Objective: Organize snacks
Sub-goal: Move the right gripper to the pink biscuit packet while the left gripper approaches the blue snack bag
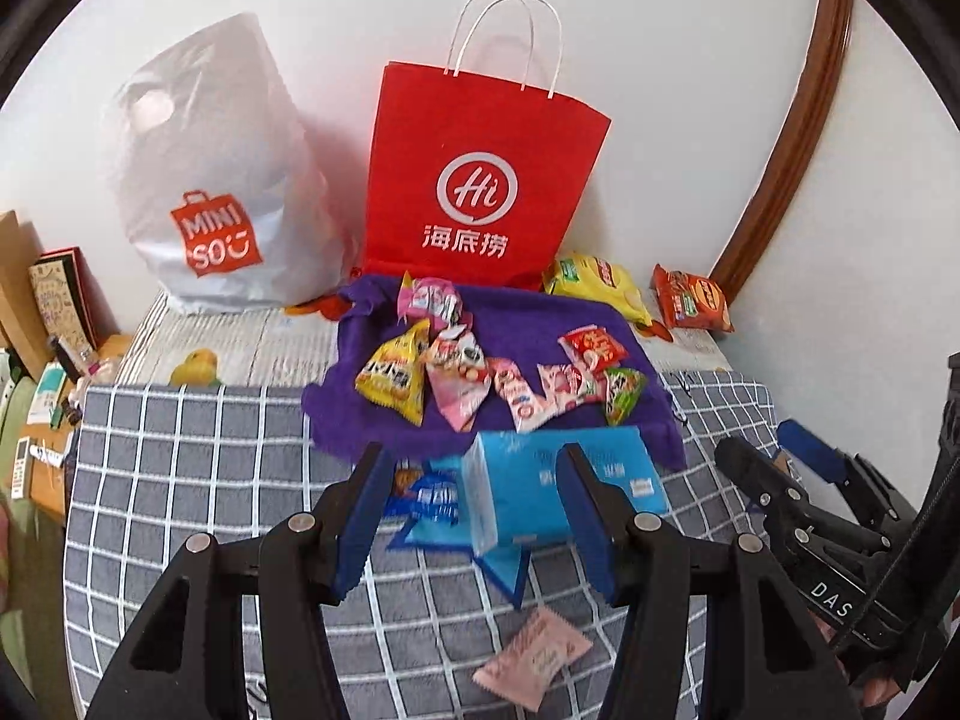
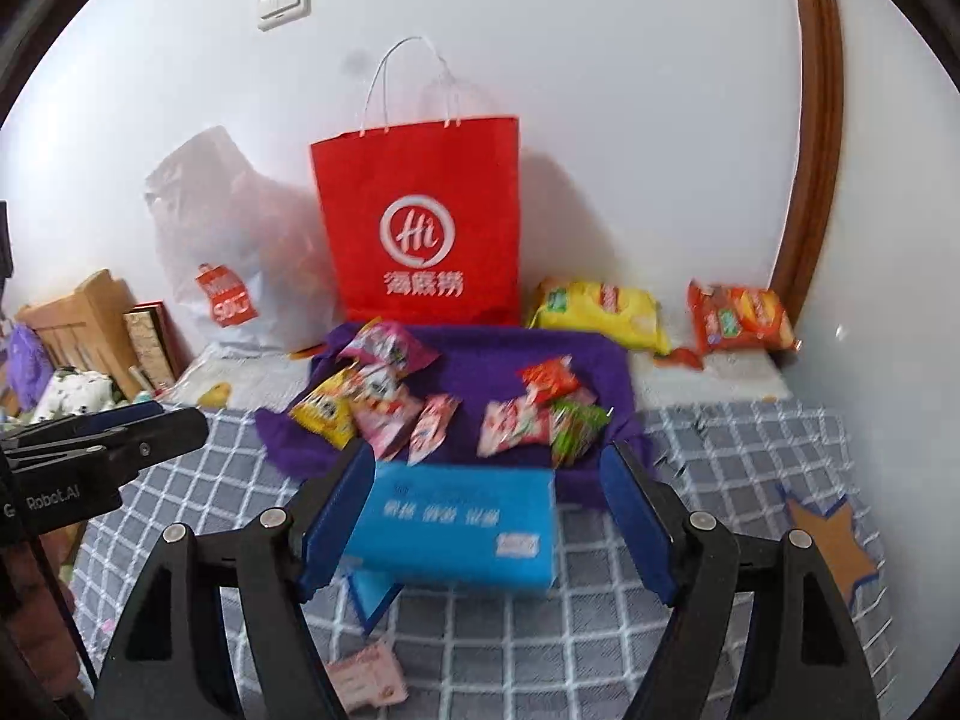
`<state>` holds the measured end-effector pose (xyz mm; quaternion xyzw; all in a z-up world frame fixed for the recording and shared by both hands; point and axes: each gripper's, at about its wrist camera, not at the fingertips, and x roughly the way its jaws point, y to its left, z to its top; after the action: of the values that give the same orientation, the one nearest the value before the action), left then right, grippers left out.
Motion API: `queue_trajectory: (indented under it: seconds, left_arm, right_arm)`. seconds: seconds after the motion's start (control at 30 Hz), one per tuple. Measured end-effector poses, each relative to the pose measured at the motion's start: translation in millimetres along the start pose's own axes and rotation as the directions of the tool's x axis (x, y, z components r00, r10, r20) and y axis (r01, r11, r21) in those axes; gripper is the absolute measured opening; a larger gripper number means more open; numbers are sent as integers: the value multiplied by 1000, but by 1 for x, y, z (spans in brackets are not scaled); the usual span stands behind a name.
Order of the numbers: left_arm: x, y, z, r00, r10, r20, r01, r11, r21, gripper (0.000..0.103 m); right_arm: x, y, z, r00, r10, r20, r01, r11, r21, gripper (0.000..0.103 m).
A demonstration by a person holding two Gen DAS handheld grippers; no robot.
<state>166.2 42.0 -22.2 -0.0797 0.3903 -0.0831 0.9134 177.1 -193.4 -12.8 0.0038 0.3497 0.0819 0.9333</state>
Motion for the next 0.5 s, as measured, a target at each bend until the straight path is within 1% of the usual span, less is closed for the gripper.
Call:
queue_trajectory:
  seconds: [0.07,0.23,0.37,0.43,0.5]
  left_arm:
    - [-4,3,-7,1000,3,1,-3,1000,-2,55]
    - [-9,15,-22,1000,24,-5,-24,1000,-11,54]
    - [-6,26,-32,999,30,-23,-31,999,-27,54]
    - [-4,32,-36,999,35,-29,-36,999,-33,54]
    - [-3,39,-39,999,43,-33,-44,998,-44,54]
  right_arm:
    - [-2,-2,-8,999,24,-25,-24,999,24,77]
    - [-4,0,-27,997,-8,-79,11,999,31,77]
    - [1,1,-47,990,51,-130,-43,997,68,77]
    - [5,4,-58,985,67,-159,-55,995,78,76]
    - [10,7,-69,981,72,-182,-57,995,85,68]
